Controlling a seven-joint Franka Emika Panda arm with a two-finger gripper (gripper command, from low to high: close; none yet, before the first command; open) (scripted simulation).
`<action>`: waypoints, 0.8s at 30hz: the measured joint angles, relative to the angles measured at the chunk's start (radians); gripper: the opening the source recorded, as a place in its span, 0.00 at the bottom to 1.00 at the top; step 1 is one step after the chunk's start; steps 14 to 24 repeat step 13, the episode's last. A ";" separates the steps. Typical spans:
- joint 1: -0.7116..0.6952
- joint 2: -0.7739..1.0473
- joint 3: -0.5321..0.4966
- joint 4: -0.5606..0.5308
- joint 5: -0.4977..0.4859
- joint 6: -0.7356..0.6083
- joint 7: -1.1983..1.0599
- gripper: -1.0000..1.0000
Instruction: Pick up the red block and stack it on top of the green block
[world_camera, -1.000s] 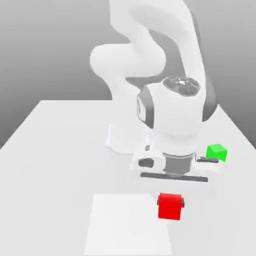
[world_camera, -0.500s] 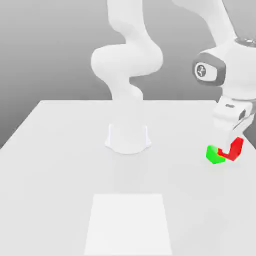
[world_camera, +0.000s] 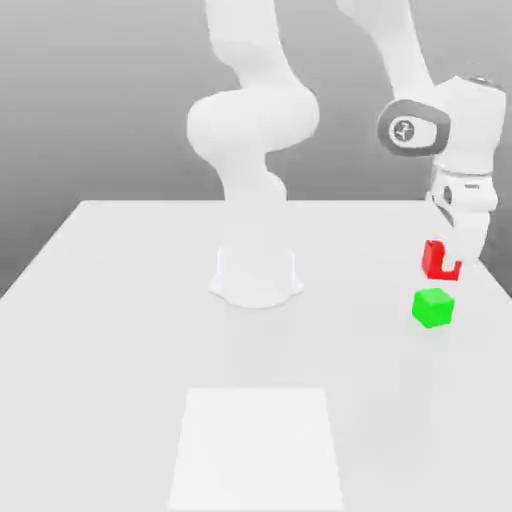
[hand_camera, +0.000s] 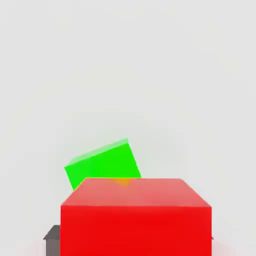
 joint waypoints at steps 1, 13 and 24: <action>-0.016 0.016 0.008 0.001 -0.029 0.012 0.020 0.00; -0.105 0.214 0.030 -0.003 -0.295 0.207 0.205 0.00; -0.105 0.214 0.030 -0.003 -0.295 0.207 0.205 0.00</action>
